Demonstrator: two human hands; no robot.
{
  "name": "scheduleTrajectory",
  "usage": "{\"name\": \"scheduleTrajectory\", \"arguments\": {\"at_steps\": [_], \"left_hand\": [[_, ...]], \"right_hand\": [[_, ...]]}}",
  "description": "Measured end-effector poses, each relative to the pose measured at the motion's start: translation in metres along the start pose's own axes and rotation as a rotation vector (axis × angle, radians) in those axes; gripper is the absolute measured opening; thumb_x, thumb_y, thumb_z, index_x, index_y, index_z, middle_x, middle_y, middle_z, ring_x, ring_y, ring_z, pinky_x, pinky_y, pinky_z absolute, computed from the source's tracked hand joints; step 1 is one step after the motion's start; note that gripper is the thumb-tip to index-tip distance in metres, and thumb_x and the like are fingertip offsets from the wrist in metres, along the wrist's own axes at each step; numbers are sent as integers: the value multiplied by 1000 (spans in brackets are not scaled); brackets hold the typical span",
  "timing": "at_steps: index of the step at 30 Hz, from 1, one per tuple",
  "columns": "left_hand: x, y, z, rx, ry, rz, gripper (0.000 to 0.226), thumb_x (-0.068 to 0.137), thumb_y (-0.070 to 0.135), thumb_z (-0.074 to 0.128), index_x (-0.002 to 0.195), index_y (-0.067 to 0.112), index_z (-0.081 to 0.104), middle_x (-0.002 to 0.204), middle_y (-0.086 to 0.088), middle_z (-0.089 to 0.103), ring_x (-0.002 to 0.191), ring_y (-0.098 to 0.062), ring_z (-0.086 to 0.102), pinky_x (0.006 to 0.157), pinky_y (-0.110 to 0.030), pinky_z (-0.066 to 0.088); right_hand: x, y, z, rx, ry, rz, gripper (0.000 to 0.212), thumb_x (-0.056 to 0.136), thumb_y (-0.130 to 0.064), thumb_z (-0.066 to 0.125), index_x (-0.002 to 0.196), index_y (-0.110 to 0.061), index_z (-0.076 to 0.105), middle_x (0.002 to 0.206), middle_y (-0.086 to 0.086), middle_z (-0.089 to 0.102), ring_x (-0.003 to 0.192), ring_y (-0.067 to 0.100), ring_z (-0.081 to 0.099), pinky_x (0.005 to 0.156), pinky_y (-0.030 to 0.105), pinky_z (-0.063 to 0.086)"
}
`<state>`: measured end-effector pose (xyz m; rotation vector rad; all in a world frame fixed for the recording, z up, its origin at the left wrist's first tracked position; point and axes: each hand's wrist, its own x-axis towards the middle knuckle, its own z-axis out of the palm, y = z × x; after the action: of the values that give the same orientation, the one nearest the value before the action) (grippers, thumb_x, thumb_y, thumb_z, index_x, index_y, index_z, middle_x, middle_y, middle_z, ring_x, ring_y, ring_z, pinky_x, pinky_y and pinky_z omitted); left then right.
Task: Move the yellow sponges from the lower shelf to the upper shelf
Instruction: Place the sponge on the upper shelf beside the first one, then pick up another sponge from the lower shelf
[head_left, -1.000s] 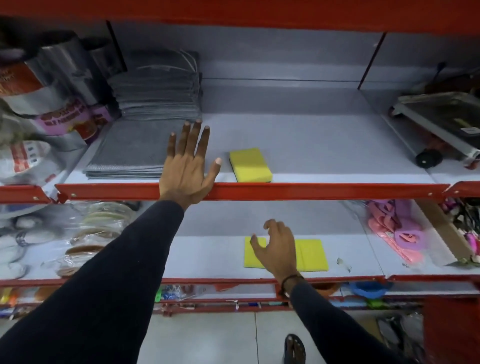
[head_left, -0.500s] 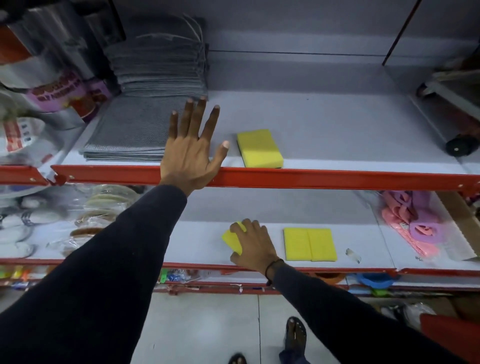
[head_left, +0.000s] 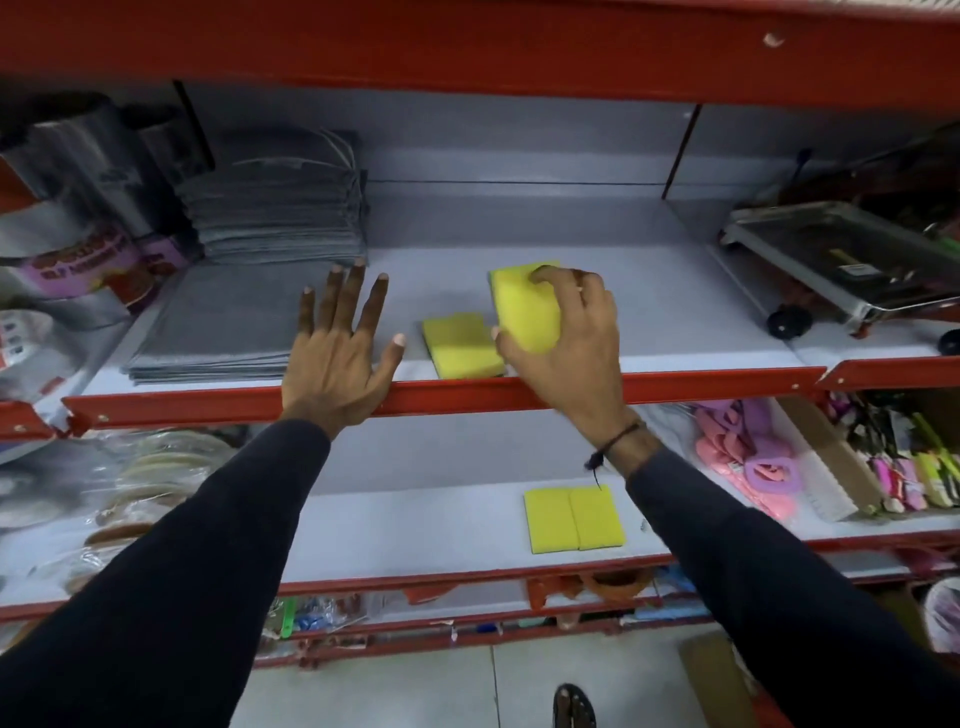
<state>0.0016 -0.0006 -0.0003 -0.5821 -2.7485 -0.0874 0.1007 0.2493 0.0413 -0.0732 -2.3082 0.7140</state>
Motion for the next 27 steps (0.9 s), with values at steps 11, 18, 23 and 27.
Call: {"name": "scheduleTrajectory", "arguments": {"at_steps": [11, 18, 23, 27], "left_hand": [[-2, 0, 3, 19, 20, -15, 82, 98, 66, 2, 167, 23, -10, 176, -7, -18, 163, -28, -14, 131, -55, -3], [2, -1, 10, 34, 20, -23, 81, 99, 65, 5, 166, 24, -13, 176, -8, -18, 163, -28, -14, 132, -54, -2], [1, 0, 7, 31, 16, -36, 82, 98, 65, 5, 167, 24, -11, 176, -9, -14, 163, -28, -11, 132, -53, 0], [1, 0, 4, 19, 15, -43, 81, 98, 64, 7, 167, 24, -7, 177, -10, -10, 164, -29, -8, 132, -53, 2]], "right_hand": [[-82, 70, 16, -13, 255, 54, 19, 87, -22, 69, 75, -12, 58, 75, 3, 61, 73, 24, 55, 73, 39, 43], [-180, 143, 103, -552, -944, 454, 68, 86, -63, 57, 135, -15, 56, 135, 15, 55, 124, 36, 53, 101, 44, 48], [-196, 132, 130, -610, -988, 191, 63, 86, -56, 61, 136, -18, 50, 140, 16, 48, 125, 39, 49, 103, 49, 42], [-202, 120, 147, -617, -1061, -6, 58, 86, -42, 68, 138, -23, 50, 147, 14, 42, 130, 41, 46, 116, 62, 28]]}}
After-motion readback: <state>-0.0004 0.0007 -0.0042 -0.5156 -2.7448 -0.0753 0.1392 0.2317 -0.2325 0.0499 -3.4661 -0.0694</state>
